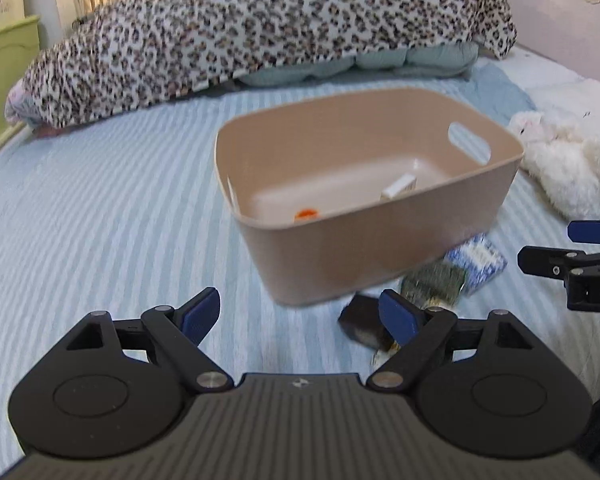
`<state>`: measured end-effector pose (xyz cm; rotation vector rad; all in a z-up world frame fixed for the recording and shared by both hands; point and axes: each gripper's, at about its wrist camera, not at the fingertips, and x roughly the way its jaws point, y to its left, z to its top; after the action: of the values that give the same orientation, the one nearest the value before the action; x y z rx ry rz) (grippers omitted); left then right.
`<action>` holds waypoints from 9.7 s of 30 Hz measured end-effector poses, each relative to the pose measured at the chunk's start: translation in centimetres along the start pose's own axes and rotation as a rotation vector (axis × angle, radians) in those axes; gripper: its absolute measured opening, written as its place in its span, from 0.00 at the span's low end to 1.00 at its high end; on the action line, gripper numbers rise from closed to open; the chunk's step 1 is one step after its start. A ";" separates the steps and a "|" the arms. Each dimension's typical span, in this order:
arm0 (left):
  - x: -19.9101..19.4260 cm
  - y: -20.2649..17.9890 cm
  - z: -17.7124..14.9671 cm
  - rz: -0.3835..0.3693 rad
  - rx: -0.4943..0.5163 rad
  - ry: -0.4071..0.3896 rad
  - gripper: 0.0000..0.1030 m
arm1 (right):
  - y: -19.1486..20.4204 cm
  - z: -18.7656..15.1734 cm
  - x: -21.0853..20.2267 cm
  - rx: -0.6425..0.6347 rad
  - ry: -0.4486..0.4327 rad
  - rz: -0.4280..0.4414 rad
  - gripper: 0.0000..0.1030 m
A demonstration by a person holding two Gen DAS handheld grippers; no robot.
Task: Organize objects
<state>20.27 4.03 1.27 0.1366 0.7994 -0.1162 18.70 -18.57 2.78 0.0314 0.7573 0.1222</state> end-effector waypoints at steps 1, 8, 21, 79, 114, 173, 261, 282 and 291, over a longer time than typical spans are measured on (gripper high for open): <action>0.4 0.1 -0.3 0.000 -0.004 0.015 0.85 | 0.2 -0.1 0.3 -0.004 0.013 0.003 0.78; 3.3 0.5 -1.6 -0.035 -0.035 0.087 0.85 | 1.7 -1.3 2.5 -0.031 0.098 0.042 0.78; 7.1 0.0 -1.9 -0.146 -0.014 0.108 0.84 | 2.4 -3.4 7.5 -0.012 0.215 0.127 0.71; 5.8 -0.6 7.8 0.006 -0.044 -0.113 0.43 | -1.5 8.1 3.1 0.005 -0.212 -0.029 0.05; -1.2 -1.6 2.0 0.001 0.012 -0.045 0.71 | -2.2 2.3 -1.1 -0.087 -0.029 -0.037 0.83; 10.3 -6.3 0.2 -0.417 -0.107 0.119 0.10 | -1.5 -2.7 9.6 -0.156 0.156 -0.001 0.59; -7.1 -0.6 3.2 -0.015 -0.119 -0.104 0.80 | 0.7 2.8 -7.0 -0.076 -0.146 -0.030 0.92; -15.3 -4.1 -2.9 -0.050 -0.103 -0.143 0.81 | 1.6 -3.8 -15.4 -0.047 -0.130 -0.011 0.96; -18.1 -4.4 -5.1 -0.044 -0.101 -0.161 0.81 | 2.1 -5.9 -17.2 -0.043 -0.124 -0.004 0.97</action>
<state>3.45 1.48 10.41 0.0133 0.6467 -0.1266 2.05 -18.68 10.37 -0.0033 0.6308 0.1313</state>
